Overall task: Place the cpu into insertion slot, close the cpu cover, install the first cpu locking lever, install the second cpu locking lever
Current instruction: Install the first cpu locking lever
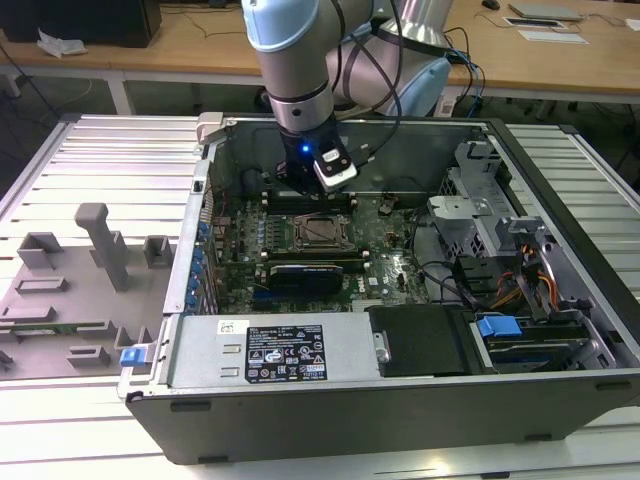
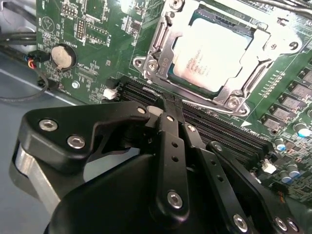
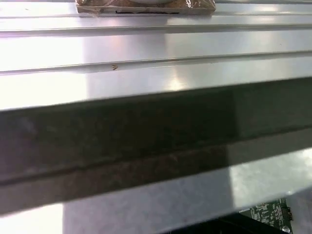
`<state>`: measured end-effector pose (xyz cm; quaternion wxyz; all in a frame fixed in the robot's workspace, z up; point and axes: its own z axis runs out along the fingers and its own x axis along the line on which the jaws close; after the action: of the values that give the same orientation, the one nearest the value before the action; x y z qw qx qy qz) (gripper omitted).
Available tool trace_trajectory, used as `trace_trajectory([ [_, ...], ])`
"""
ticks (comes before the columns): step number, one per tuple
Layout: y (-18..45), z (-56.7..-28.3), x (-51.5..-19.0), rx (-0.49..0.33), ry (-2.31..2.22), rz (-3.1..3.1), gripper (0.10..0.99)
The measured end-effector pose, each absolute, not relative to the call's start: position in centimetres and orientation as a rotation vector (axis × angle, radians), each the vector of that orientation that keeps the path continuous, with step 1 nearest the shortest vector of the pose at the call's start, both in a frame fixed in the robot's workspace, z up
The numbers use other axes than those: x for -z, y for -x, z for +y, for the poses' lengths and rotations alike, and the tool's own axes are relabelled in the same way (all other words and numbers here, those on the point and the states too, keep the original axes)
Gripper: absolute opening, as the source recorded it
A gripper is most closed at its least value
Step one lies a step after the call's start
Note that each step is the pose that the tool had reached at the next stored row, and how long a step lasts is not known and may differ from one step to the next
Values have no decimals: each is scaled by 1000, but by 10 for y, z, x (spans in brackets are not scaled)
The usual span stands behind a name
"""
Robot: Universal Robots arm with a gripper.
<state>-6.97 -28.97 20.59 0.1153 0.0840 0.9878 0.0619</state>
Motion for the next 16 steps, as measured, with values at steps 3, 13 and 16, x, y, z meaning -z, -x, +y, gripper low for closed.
trace_trajectory([
  [3, 70, -289, -205, -177, -285, 2890, 106],
  [13, 70, -286, -201, -164, -385, 2875, 106],
  [16, 70, -285, -199, -160, -418, 2869, 106],
])
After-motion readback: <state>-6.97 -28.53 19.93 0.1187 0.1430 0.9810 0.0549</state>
